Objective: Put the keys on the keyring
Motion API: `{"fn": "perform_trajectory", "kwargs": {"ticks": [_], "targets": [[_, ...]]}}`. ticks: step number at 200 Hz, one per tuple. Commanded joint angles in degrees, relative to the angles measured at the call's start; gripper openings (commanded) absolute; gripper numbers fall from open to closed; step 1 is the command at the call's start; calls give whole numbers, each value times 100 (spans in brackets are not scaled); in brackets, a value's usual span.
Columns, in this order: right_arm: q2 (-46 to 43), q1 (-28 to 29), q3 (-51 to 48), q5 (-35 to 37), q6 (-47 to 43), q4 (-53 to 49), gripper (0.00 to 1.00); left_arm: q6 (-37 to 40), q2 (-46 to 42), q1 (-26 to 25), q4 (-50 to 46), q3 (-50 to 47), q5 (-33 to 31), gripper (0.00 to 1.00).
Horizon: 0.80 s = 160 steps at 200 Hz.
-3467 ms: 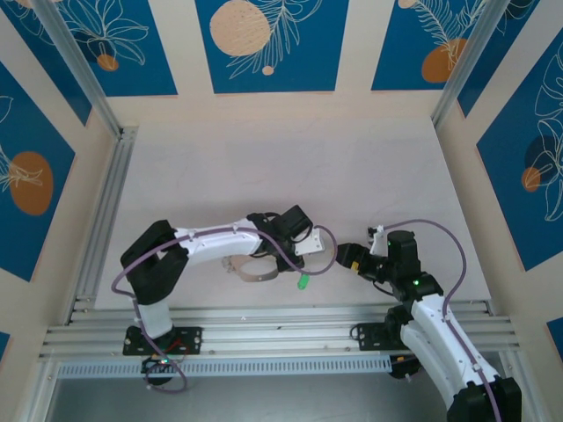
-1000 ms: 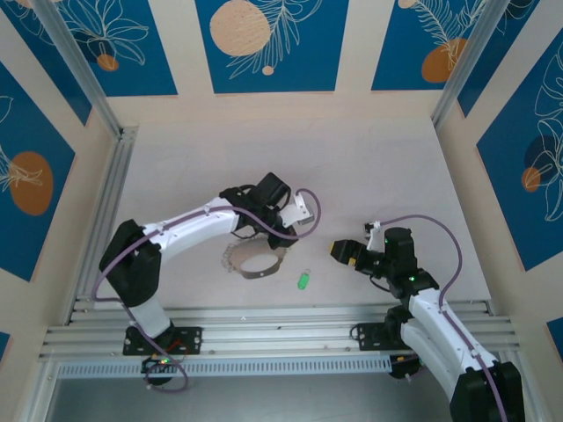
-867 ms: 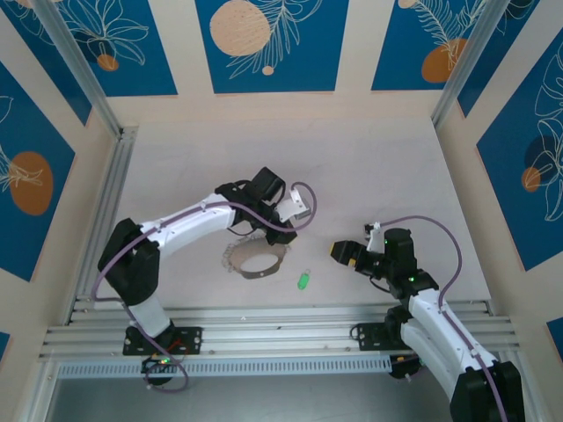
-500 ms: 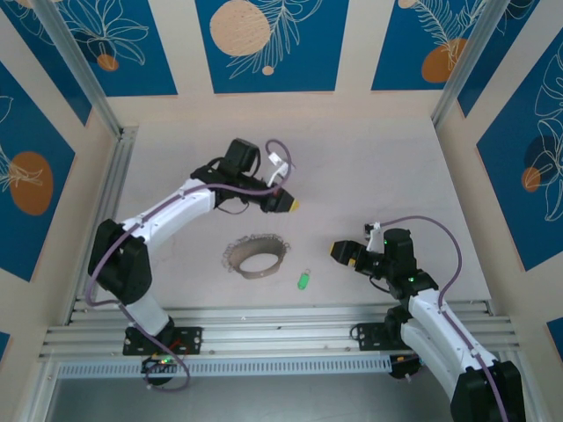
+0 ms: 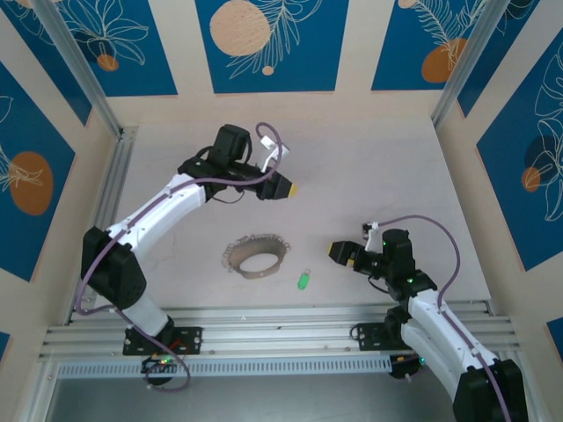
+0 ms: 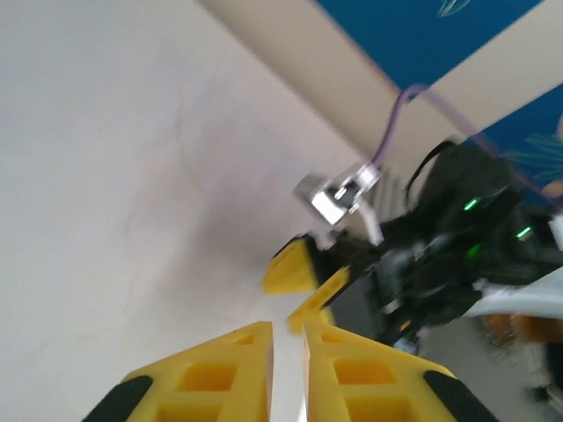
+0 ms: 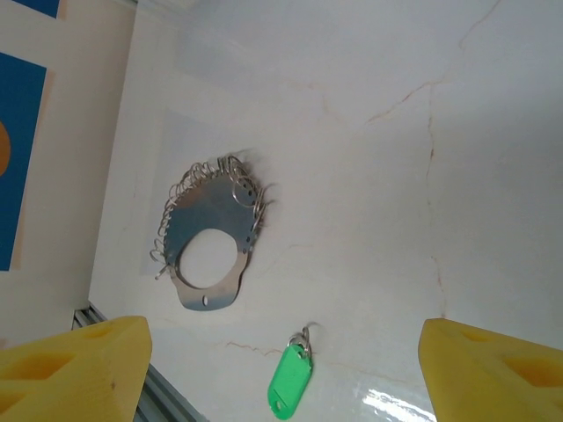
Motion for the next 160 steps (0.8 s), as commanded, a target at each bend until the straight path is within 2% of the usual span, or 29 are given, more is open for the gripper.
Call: {"fn": "perform_trajectory", "kwargs": {"ticks": [1,51,63,86,122,160], "targets": [[-84,208,-120,208,20,61,81,1429,27,-245,-1086,-223,-867,23],[-220,513,-562,631,466,234,82,2270,462,-681,-1522,-381,-1572,39],[-289,533,-607,745,544,220,83,2361,611,-863,-1553,-356,-1808,39],[-481,536,-693,1030,739,144,93,2513,942,-1165,-1657,-264,-2165,37],[-830,468,-826,1387,1030,41,94,2540,1220,-1353,-1615,-242,-2343,33],[-1009,375,-1020,1387,1034,-19,95,2522,1534,-1572,-1566,-207,-2911,29]]}}
